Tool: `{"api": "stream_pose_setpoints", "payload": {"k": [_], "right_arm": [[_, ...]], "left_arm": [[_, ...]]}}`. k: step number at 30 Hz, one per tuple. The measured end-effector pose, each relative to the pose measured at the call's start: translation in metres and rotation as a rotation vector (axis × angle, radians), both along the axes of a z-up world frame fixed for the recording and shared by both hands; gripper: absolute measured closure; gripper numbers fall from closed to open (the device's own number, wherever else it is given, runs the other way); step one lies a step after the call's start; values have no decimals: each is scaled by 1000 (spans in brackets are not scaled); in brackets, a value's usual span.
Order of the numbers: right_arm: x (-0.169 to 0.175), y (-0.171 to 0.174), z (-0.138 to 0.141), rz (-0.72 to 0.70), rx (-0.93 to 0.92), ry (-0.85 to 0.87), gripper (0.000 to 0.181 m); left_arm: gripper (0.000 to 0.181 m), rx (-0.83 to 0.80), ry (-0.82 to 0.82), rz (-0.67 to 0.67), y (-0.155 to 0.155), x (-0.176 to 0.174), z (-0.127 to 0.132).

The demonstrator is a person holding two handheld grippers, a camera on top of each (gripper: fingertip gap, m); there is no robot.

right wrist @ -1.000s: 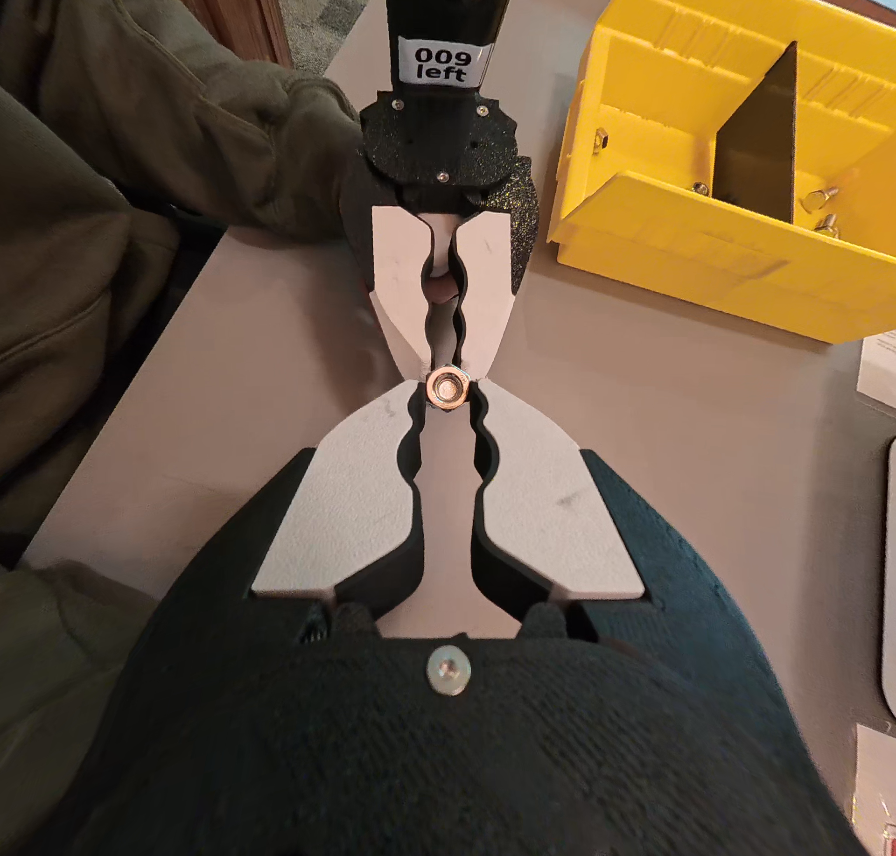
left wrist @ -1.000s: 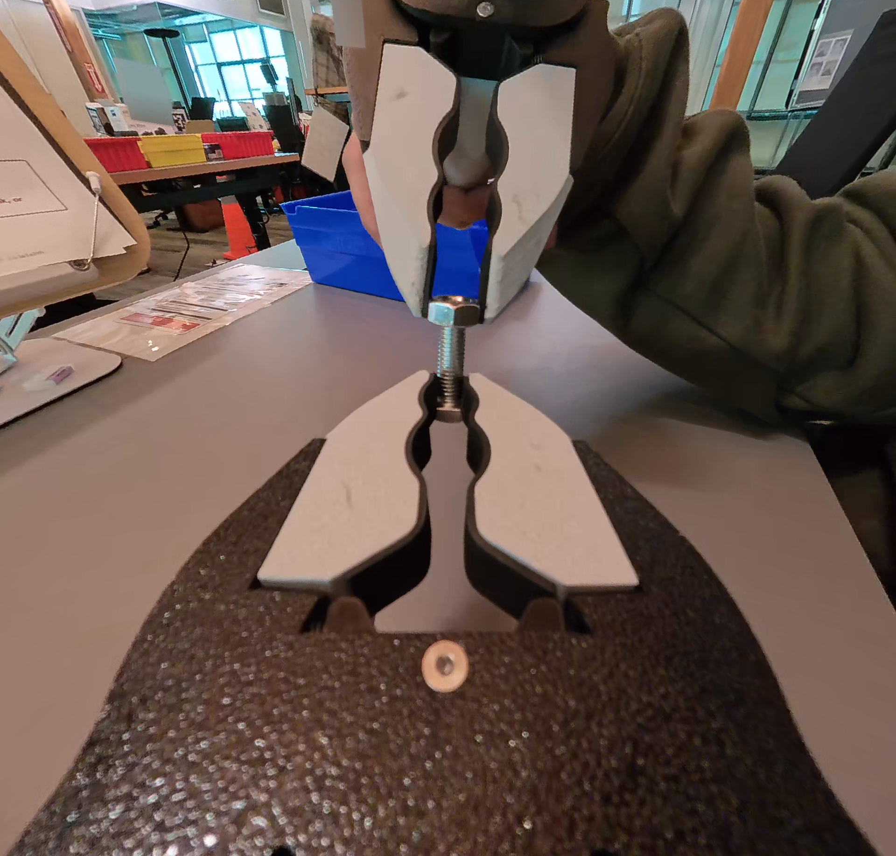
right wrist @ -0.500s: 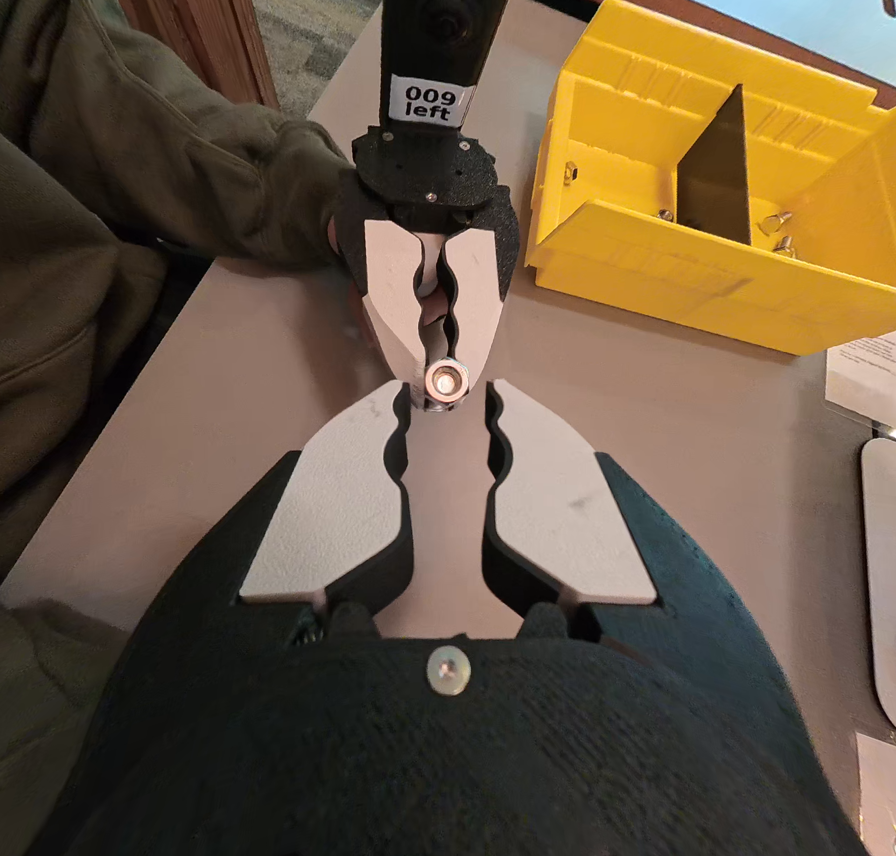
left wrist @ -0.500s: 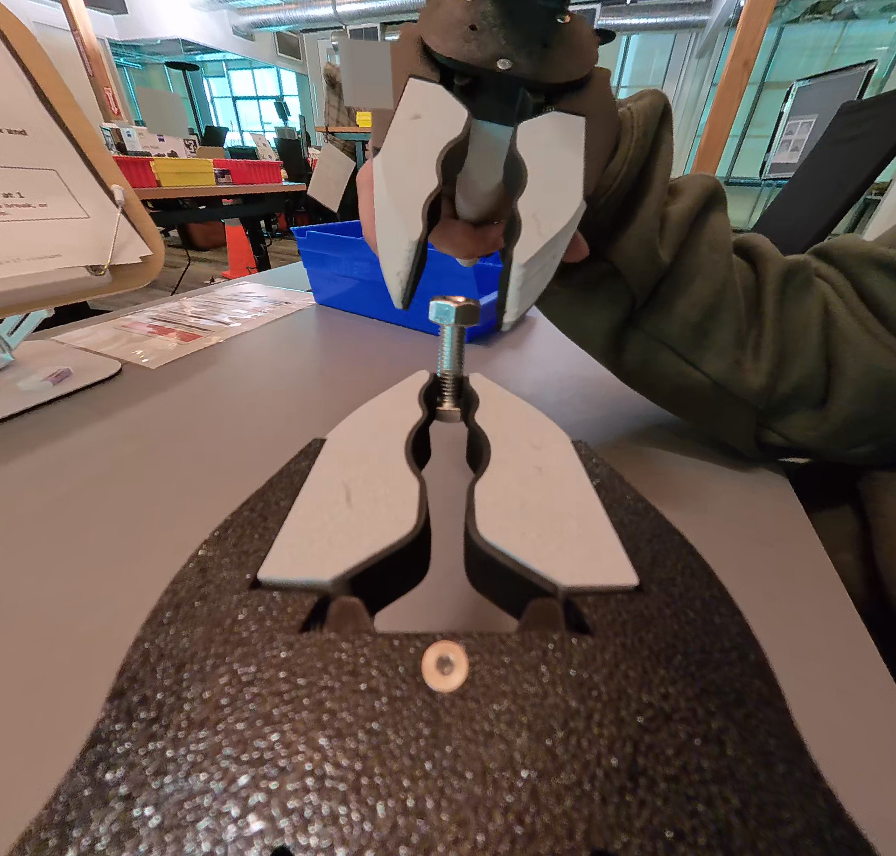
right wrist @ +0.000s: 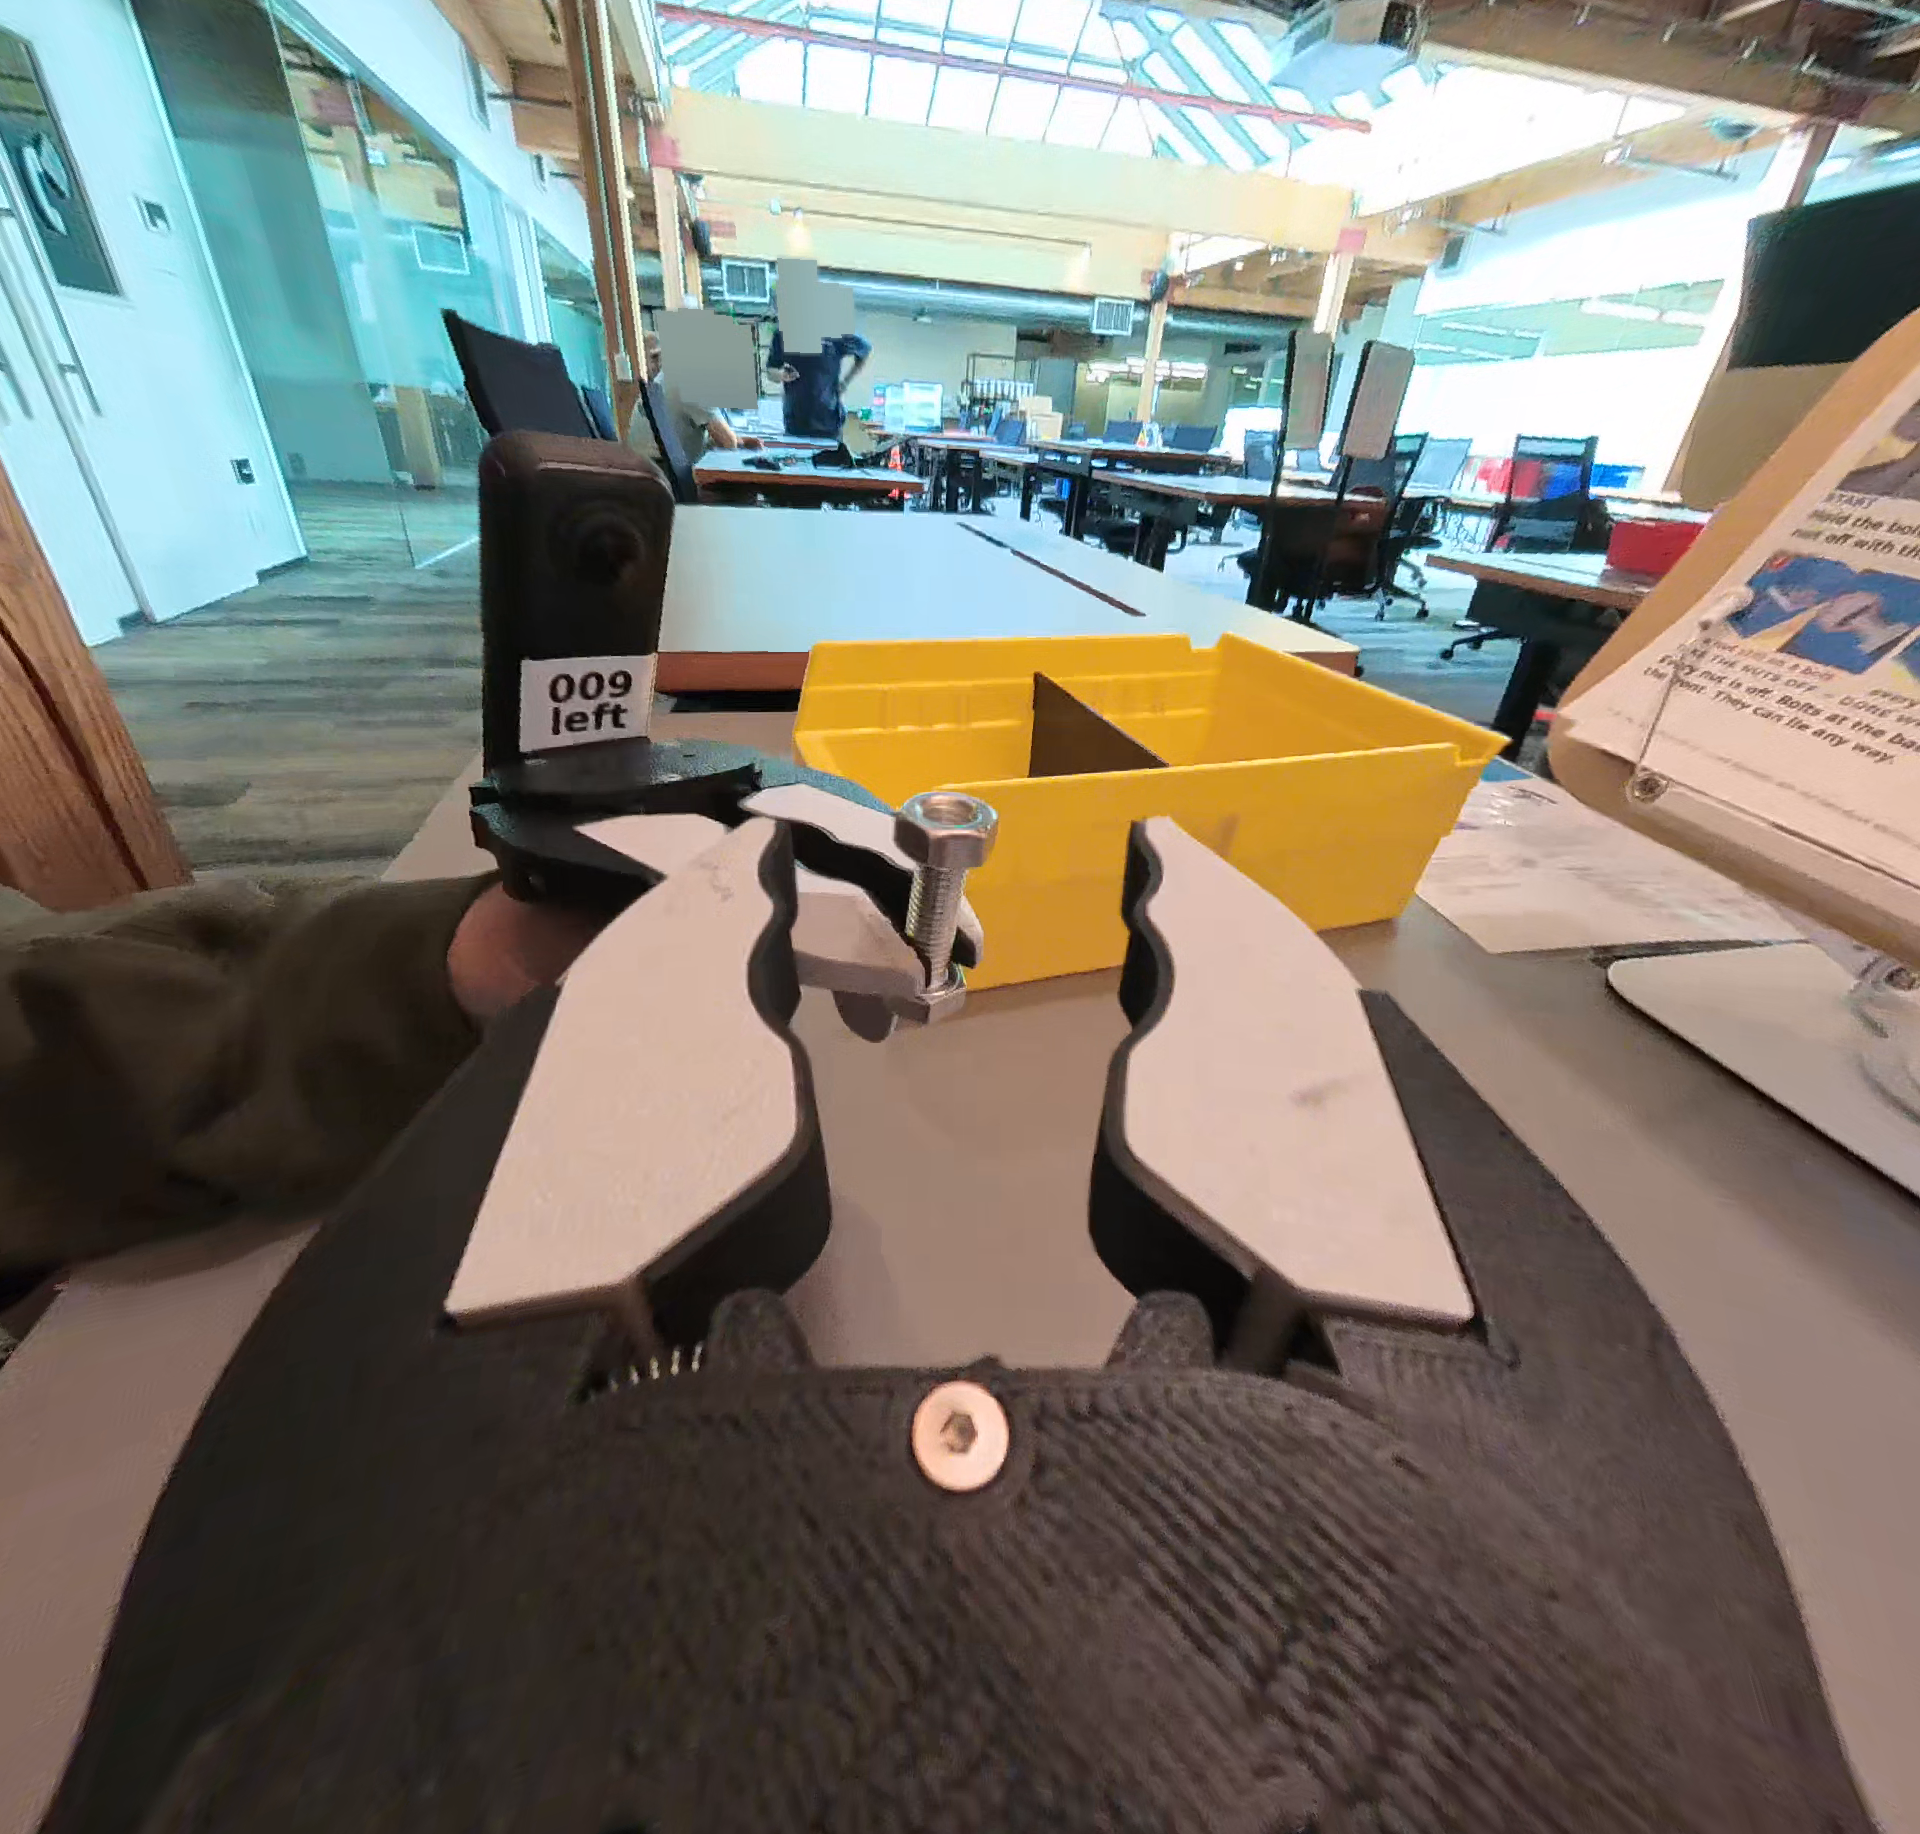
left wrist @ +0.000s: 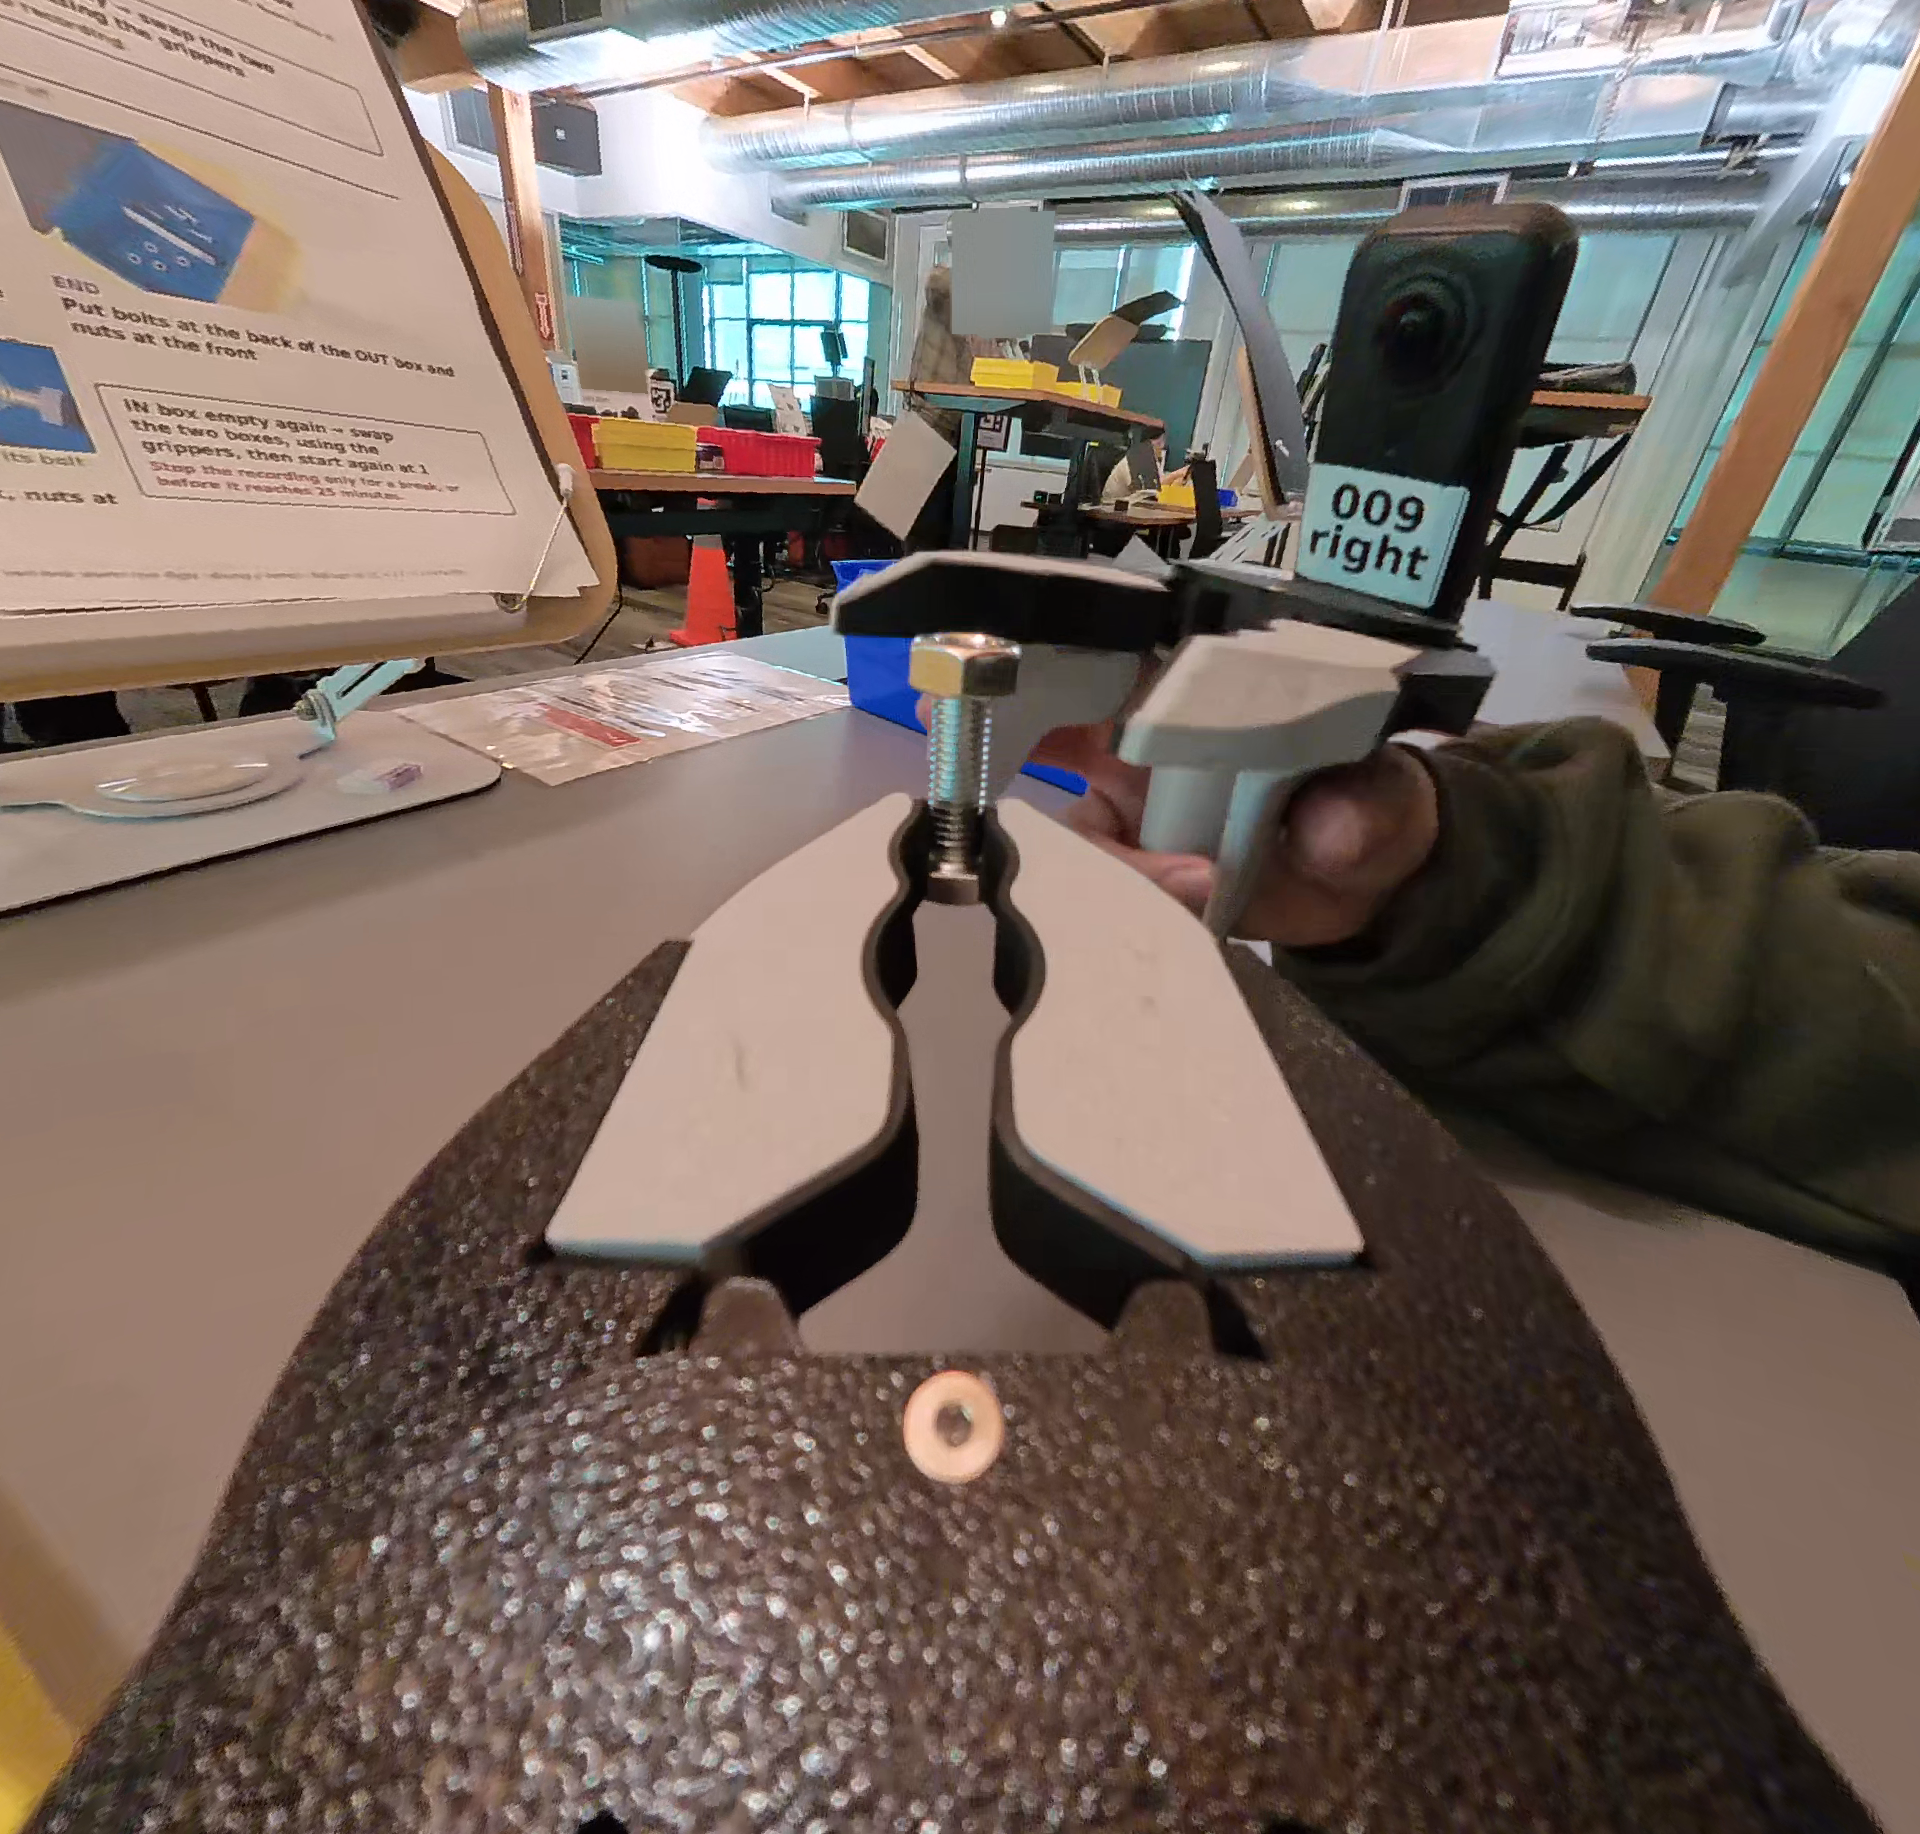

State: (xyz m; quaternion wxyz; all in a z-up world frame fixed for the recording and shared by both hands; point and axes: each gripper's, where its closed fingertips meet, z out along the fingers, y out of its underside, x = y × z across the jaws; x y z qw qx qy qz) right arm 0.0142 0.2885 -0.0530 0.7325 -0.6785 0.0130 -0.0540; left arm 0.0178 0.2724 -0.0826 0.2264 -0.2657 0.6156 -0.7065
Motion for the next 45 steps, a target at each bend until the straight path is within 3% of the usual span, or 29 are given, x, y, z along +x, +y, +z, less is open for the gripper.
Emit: {"api": "stream_pose_setpoints", "payload": {"k": [8,27,37,42,45], "right_arm": [[-9,4,1,15,29,11,123],[-8,-1,0,29,44,50,150],[-5,-1,0,33,49,95,138],[-12,2,-6,70,4,99,138],[-17,-2,-5,119,18,100,156]], "left_arm": [[172,5,5,-17,-1,-1,-1],[172,23,26,1,1,1,-4],[172,45,30,-28,-3,-1,-7],[172,45,34,66,9,7,-6],[172,26,40,70,13,7,-4]]}}
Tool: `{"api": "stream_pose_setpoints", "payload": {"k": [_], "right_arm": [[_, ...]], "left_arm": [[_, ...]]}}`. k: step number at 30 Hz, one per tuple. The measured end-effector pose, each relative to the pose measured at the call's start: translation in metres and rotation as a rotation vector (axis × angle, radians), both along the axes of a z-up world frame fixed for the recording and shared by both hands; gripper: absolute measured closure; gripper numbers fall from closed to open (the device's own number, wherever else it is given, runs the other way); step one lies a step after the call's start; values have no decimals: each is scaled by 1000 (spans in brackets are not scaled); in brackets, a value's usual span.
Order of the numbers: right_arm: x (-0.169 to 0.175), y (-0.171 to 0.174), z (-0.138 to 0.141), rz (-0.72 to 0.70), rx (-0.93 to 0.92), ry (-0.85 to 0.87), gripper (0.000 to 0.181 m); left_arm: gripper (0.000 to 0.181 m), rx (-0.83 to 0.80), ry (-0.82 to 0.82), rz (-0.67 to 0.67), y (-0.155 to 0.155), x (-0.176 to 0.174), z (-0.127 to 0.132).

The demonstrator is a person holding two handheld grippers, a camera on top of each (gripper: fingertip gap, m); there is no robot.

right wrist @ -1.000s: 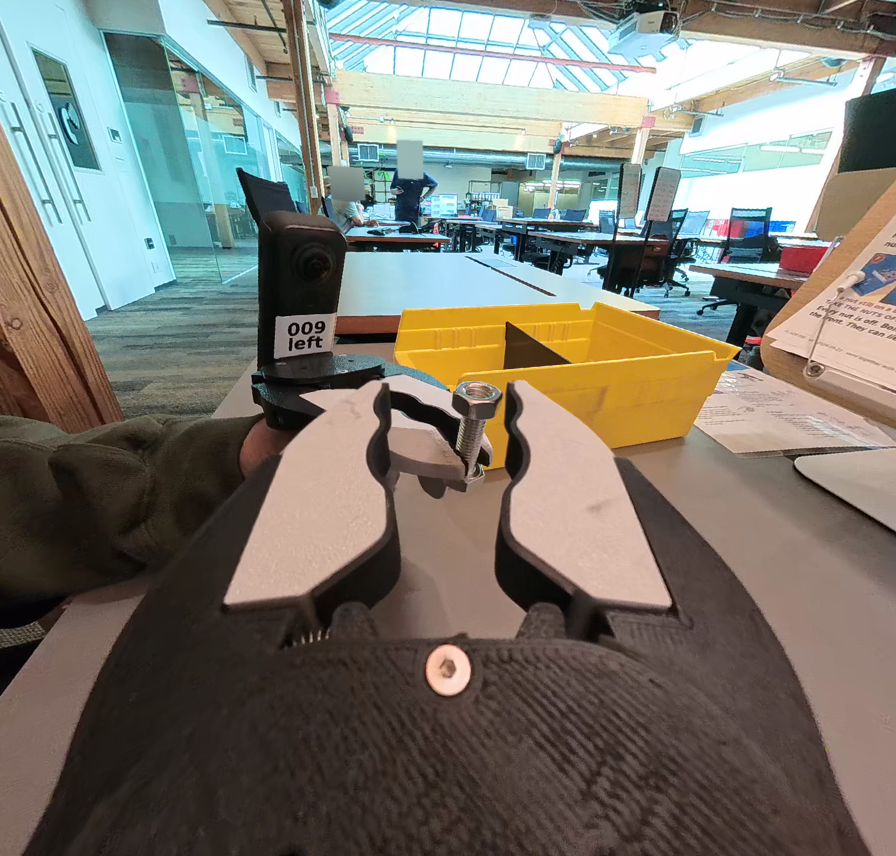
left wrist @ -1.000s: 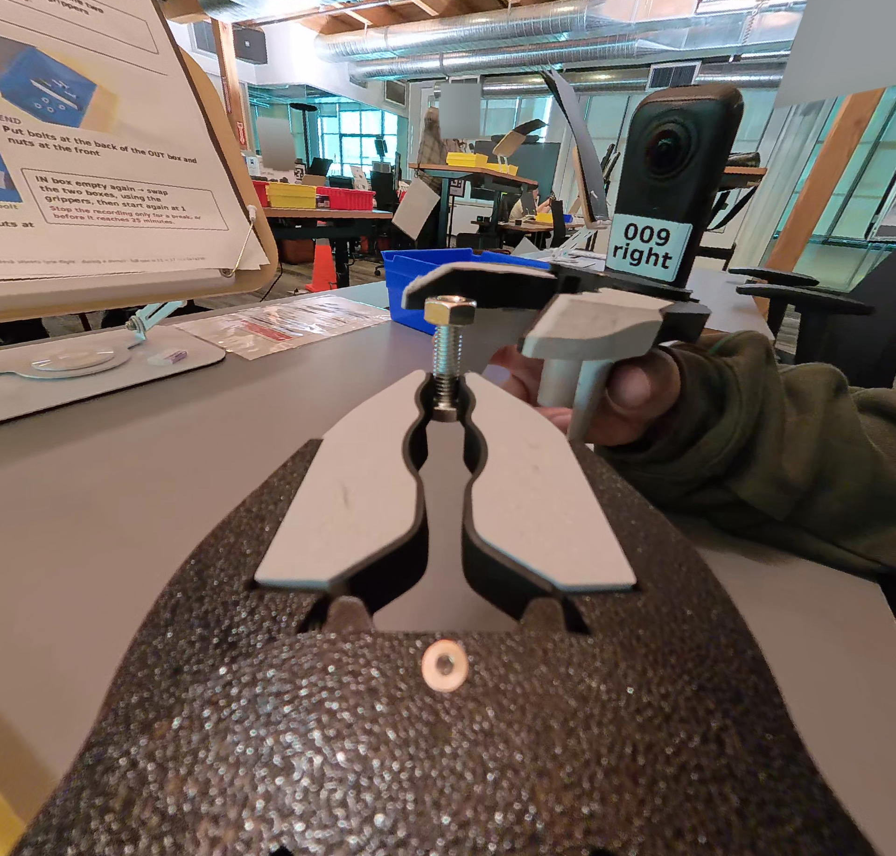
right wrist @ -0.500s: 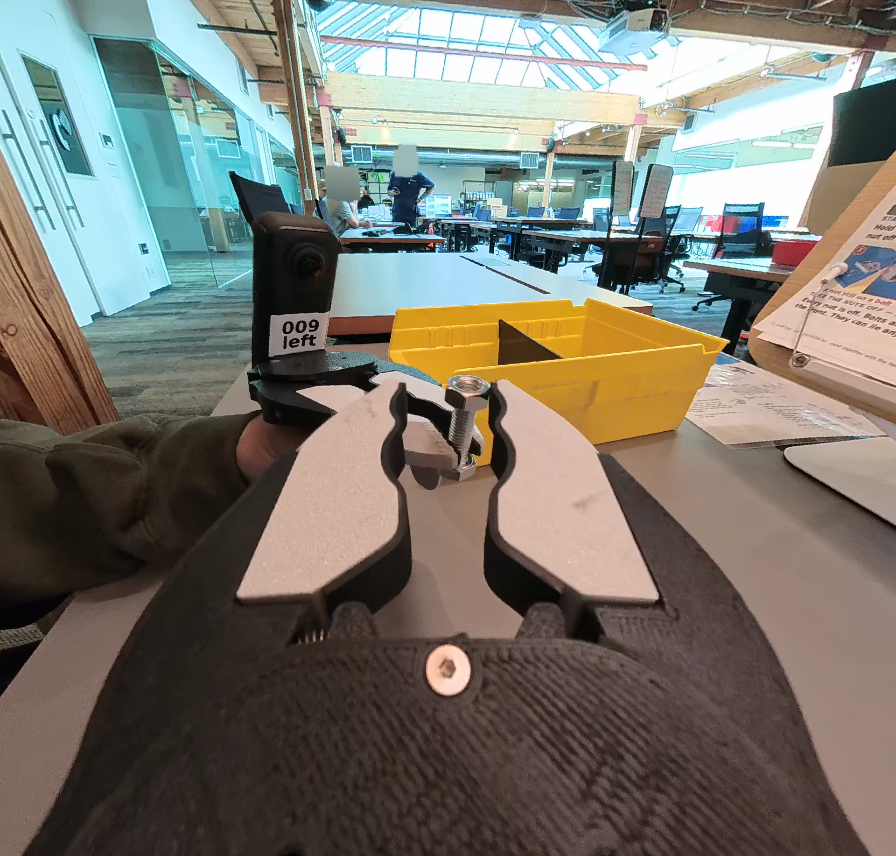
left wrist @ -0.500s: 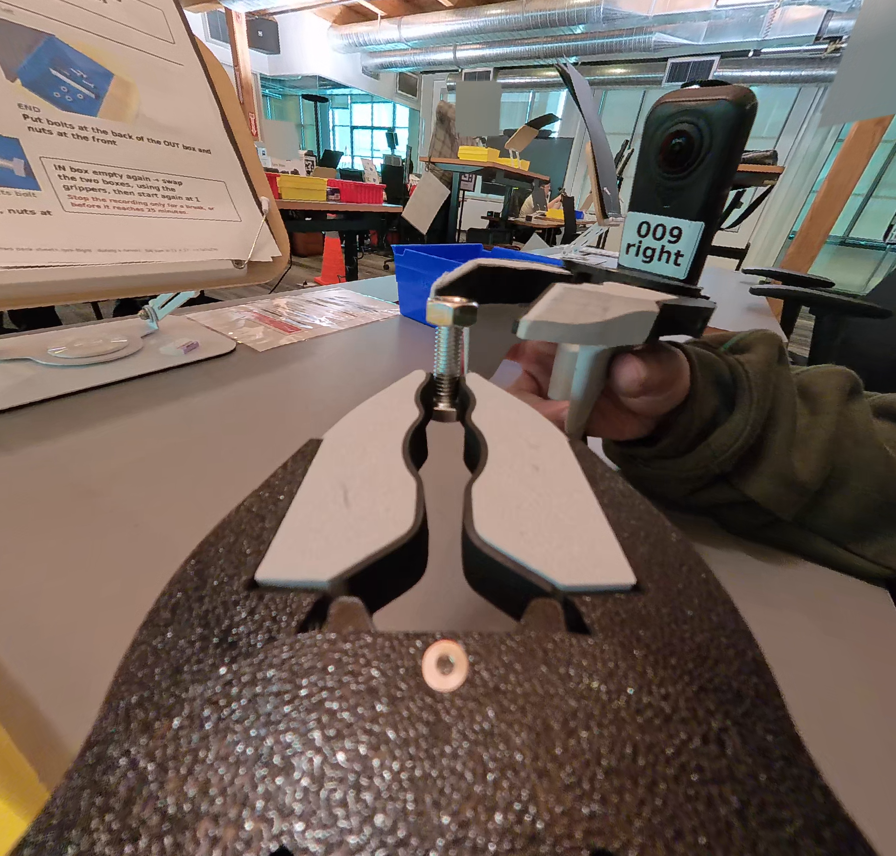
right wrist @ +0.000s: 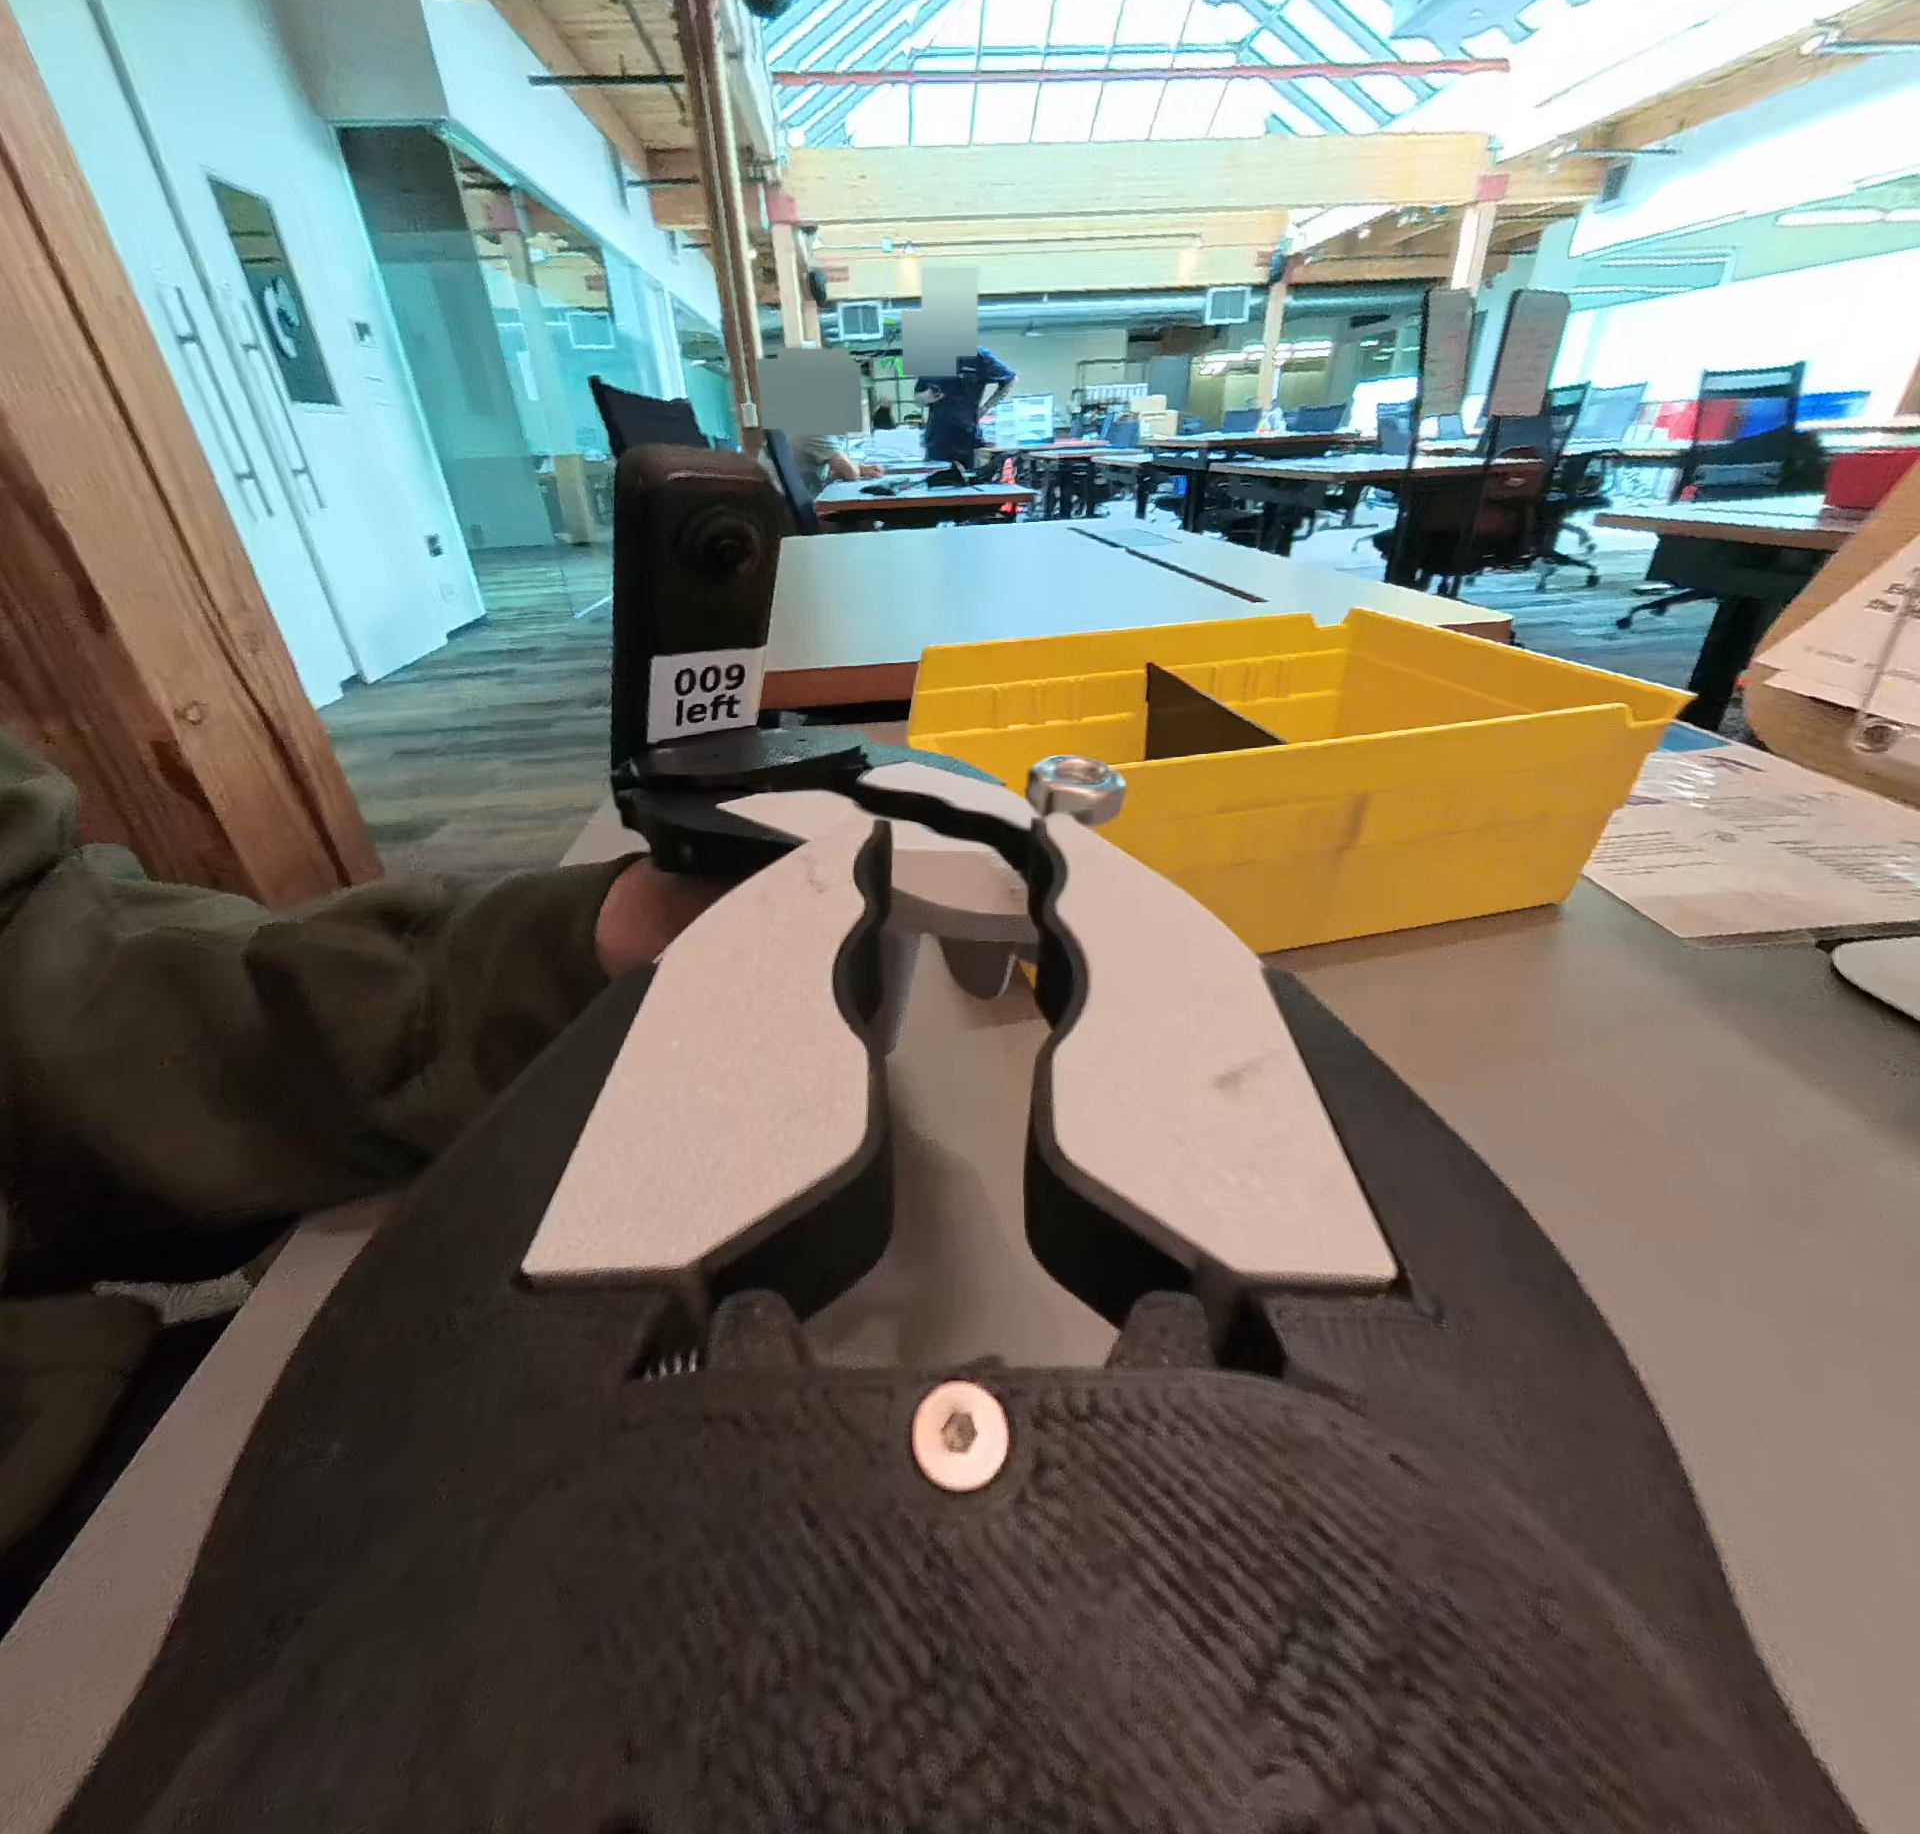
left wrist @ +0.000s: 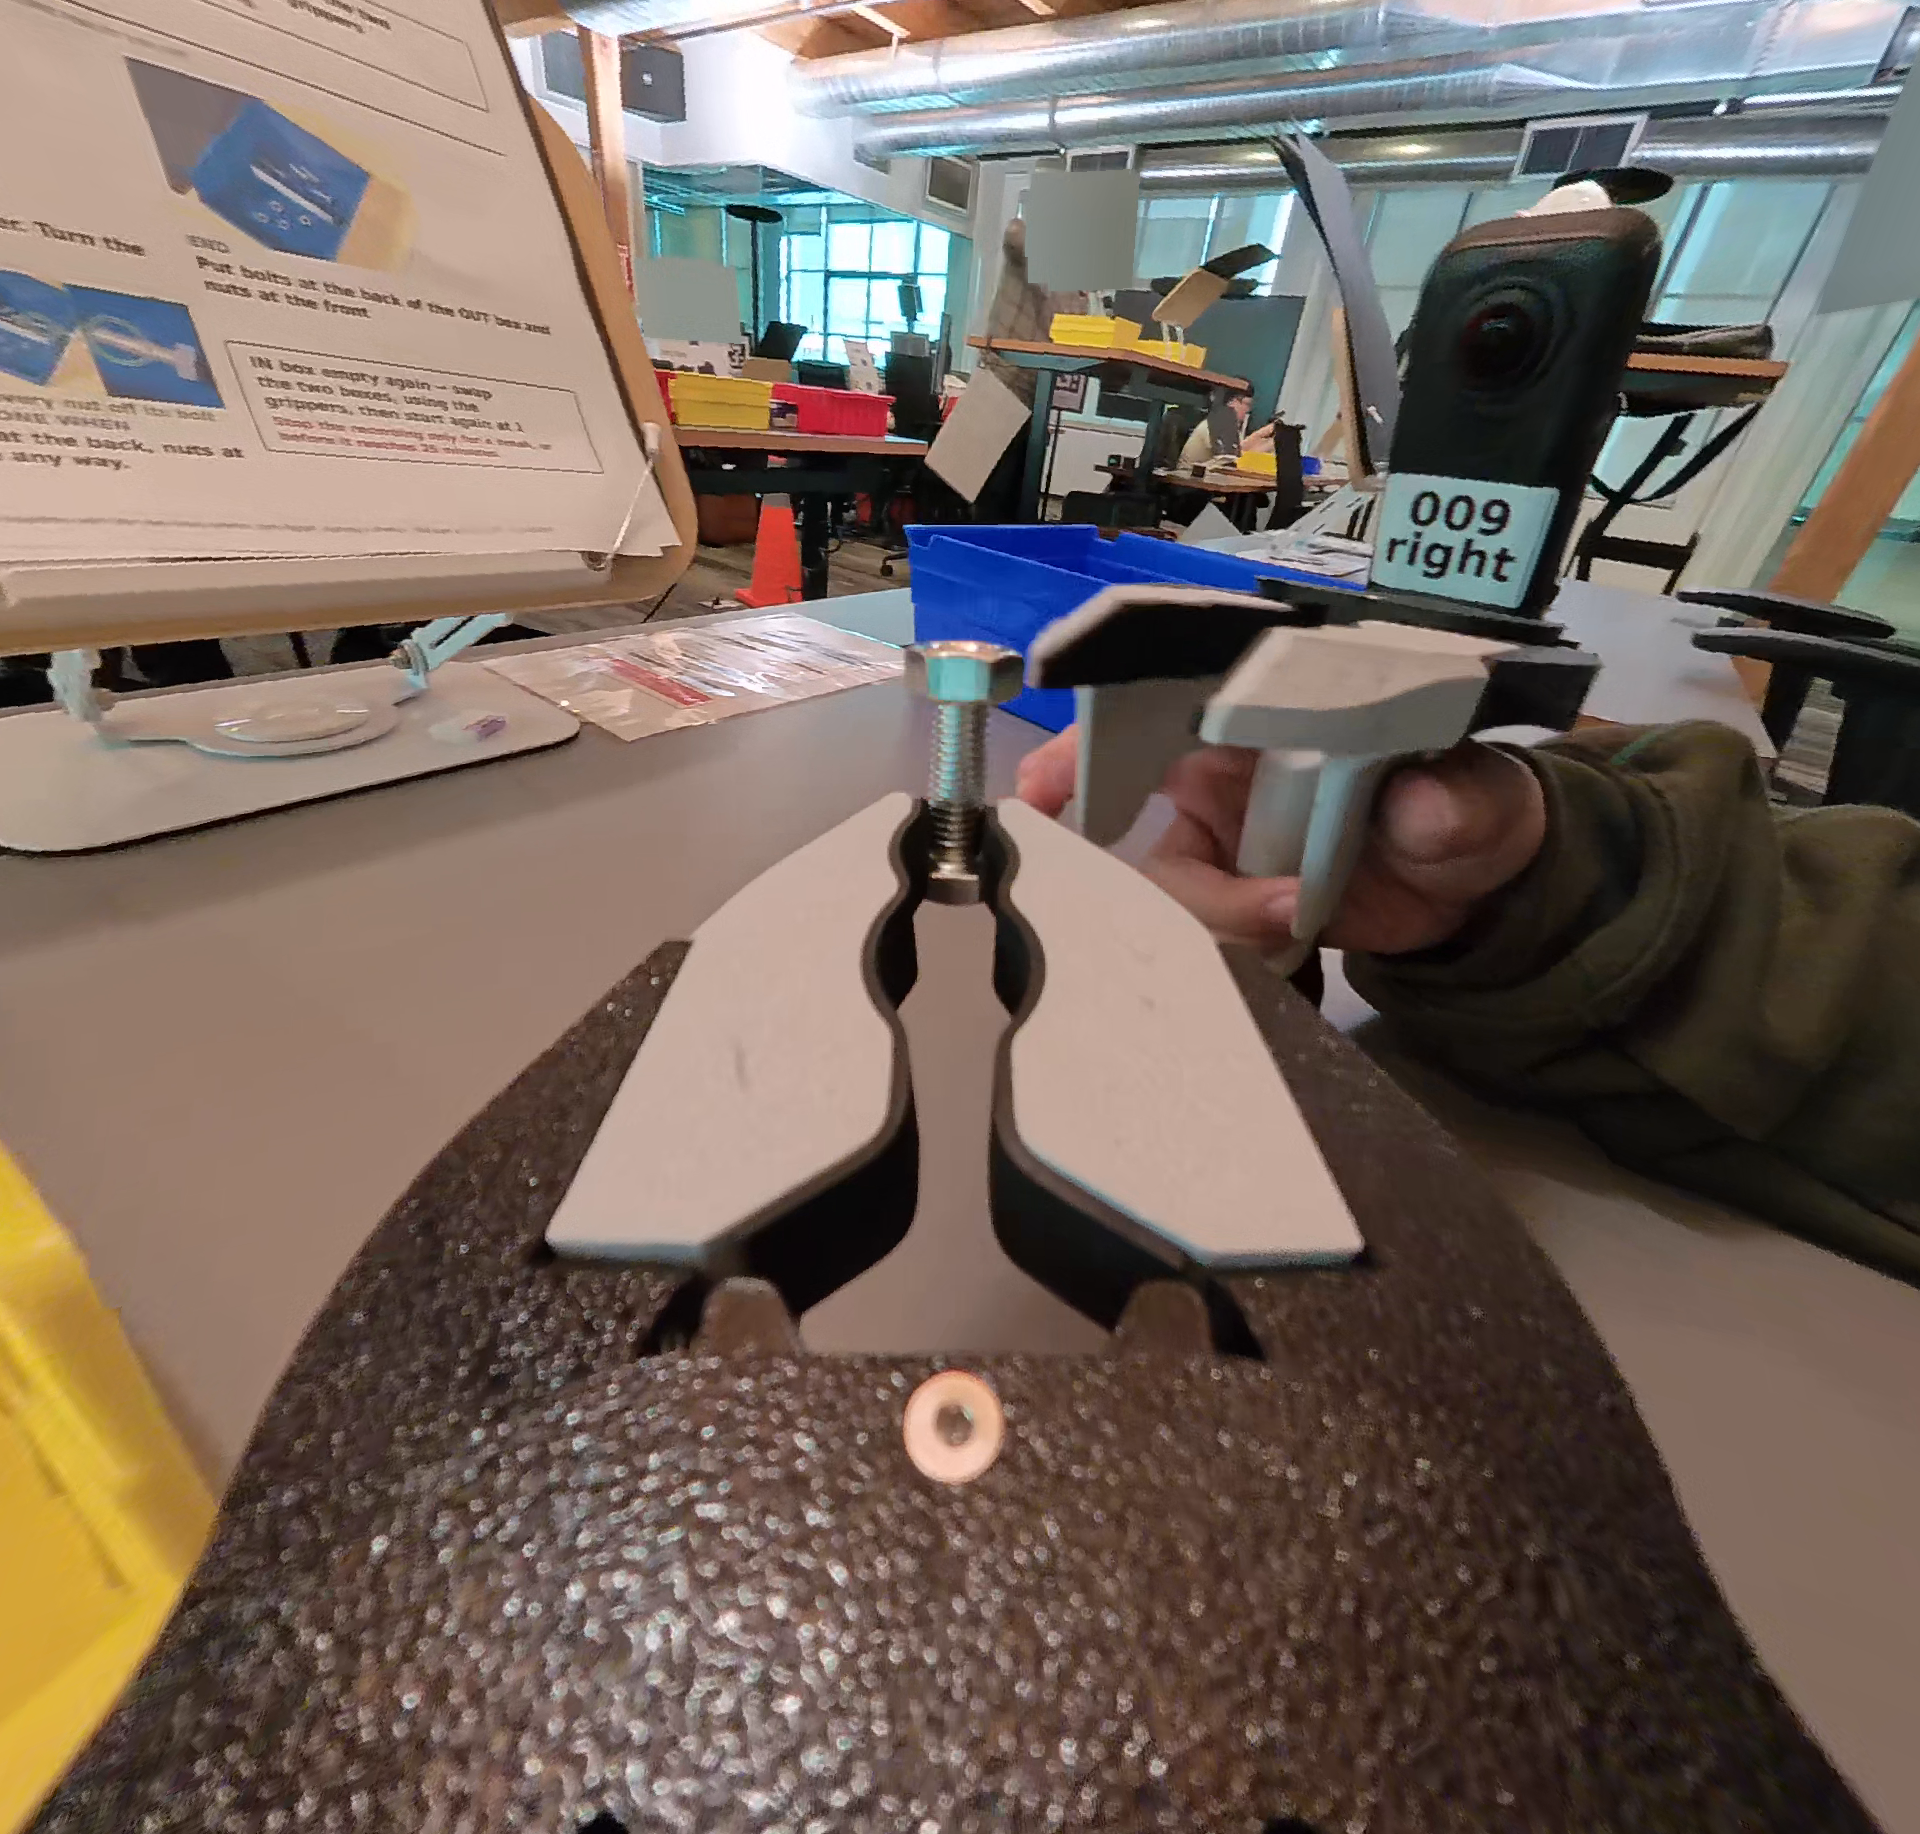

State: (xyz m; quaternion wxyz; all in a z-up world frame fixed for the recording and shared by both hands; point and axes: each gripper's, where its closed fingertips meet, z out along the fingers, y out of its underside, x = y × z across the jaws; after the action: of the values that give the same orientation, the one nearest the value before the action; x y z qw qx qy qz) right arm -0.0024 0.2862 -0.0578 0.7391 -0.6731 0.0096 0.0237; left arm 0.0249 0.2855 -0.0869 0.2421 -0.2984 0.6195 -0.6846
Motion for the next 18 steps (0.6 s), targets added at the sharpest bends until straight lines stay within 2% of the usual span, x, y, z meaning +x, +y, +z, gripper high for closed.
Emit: {"api": "stream_pose_setpoints", "payload": {"k": [5,9,11,15,18], "right_arm": [[12,3,-2,-90,-2,13,128],[4,5,-3,-46,-21,-1,135],[-8,1,-3,46,-17,-9,159],[9,2,-1,-63,2,15,132],[8,5,-2,-62,-1,18,125]], "left_arm": [[172,46,-2,-73,-16,-6,-4],[172,33,3,44,0,3,-3],[172,9,12,76,9,6,-1],[172,17,11,13,0,1,-2],[172,45,20,-44,-13,-3,-5]]}}
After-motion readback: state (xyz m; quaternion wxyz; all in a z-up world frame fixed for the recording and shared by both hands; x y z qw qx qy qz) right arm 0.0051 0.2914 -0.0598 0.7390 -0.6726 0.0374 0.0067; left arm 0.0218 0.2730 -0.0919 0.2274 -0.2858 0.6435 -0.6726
